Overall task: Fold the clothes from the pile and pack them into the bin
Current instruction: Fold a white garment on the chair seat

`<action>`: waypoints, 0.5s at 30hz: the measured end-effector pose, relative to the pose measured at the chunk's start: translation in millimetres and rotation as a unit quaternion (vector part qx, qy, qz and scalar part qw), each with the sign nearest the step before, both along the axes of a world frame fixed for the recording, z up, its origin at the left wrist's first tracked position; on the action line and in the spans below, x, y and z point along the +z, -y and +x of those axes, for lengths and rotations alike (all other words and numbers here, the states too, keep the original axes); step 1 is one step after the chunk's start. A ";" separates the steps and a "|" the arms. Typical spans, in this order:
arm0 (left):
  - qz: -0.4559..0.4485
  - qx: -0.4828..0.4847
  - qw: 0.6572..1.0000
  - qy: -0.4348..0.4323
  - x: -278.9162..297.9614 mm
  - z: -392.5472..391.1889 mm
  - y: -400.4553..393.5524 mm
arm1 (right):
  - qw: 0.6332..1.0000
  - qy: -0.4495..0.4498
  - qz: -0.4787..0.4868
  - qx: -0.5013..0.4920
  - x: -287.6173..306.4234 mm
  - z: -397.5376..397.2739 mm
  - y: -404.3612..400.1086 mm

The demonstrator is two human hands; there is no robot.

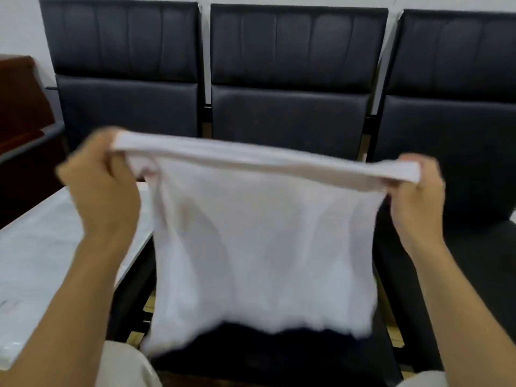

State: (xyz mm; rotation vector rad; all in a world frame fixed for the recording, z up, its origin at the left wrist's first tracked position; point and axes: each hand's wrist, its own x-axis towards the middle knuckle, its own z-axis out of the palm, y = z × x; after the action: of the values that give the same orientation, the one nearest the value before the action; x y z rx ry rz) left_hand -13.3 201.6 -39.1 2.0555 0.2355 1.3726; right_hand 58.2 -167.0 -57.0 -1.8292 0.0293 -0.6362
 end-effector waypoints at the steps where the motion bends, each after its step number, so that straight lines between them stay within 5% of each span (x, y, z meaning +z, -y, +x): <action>1: -0.002 -0.027 0.998 0.057 12.8 -5.0 0.2 | 0.994 0.089 0.058 0.015 14.9 -1.3 -2.0; 3: 0.004 -0.039 0.998 0.051 16.3 -4.0 -22.8 | 0.970 0.187 0.143 0.054 40.2 -7.7 -5.4; 5: 0.040 -0.020 0.999 0.020 14.4 -3.9 -51.1 | 0.963 0.220 0.131 0.081 48.2 -15.9 -2.3; 9: 0.171 0.032 0.985 0.003 -22.9 -24.8 -40.1 | 0.983 0.126 -0.103 0.083 8.4 -30.0 14.9; 12: 0.223 0.020 0.932 -0.287 -61.6 -35.2 -35.3 | 0.943 -0.059 -0.274 0.179 -50.8 -35.9 24.1; 15: 0.188 -0.017 0.777 -0.601 -92.3 -34.2 -56.8 | 0.808 -0.312 -0.352 0.356 -89.4 -44.3 32.3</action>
State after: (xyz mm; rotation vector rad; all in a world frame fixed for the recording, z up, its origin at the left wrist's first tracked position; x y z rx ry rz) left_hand -47.5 258.4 -131.4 2.9833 0.4627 -0.1599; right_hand 13.9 -199.4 -146.5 -2.4626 -0.4976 0.5932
